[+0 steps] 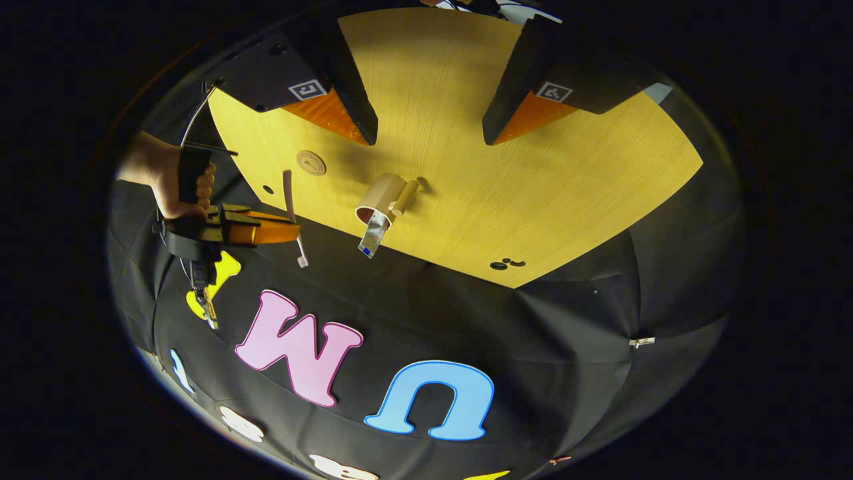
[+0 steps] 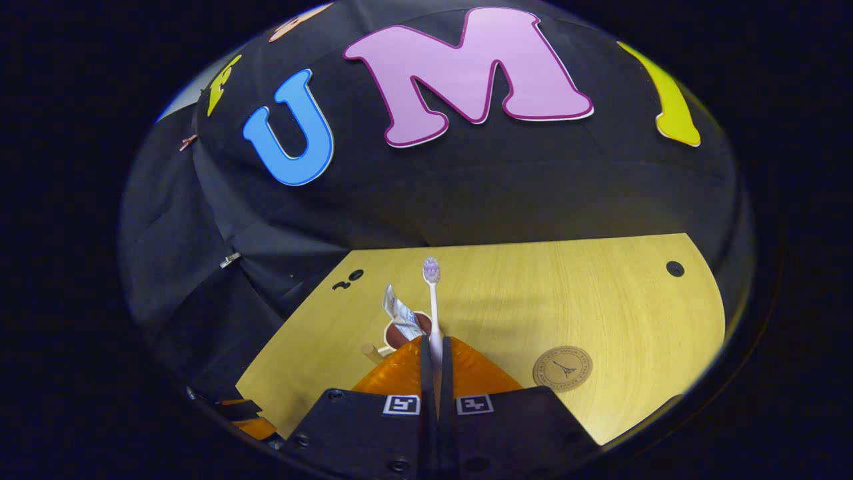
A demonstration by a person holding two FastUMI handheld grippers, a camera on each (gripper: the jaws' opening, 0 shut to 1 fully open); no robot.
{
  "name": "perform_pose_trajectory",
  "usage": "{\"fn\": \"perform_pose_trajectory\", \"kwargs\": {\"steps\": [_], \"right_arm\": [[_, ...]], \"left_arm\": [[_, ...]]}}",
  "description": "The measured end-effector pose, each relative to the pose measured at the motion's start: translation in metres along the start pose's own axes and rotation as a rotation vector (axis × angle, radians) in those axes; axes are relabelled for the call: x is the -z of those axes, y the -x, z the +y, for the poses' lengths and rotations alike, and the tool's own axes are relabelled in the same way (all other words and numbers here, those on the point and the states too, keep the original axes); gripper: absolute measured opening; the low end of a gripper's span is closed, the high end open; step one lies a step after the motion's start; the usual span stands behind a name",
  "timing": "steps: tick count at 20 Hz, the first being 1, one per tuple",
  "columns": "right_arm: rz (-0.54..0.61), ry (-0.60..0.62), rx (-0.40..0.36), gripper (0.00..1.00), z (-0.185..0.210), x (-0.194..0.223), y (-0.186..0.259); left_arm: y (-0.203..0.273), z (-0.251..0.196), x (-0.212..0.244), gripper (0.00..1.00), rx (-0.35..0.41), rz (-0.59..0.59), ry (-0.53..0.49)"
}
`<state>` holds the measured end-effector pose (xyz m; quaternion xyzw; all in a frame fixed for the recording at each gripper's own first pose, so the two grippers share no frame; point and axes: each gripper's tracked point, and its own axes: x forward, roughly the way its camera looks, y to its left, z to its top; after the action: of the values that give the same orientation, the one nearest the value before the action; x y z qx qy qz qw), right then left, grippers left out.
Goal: Put the toothbrush and toothpaste on the desktop into the cup, then pick up the cup and place it on the coaster on the desktop.
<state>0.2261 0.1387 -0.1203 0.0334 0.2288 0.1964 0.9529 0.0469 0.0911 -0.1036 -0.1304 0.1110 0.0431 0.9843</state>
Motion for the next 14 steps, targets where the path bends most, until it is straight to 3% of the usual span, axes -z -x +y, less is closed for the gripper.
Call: {"fn": "perform_pose_trajectory", "kwargs": {"steps": [7,14], "right_arm": [[-0.132,-0.010,-0.032,0.05,0.023,-0.032,-0.056],[-0.226,-0.027,-0.013,0.05,0.017,-0.040,-0.101]], "left_arm": [[0.002,0.012,-0.005,0.98,-0.016,-0.014,-0.040],[-0.010,0.016,0.003,0.98,-0.001,-0.011,-0.036]]}}
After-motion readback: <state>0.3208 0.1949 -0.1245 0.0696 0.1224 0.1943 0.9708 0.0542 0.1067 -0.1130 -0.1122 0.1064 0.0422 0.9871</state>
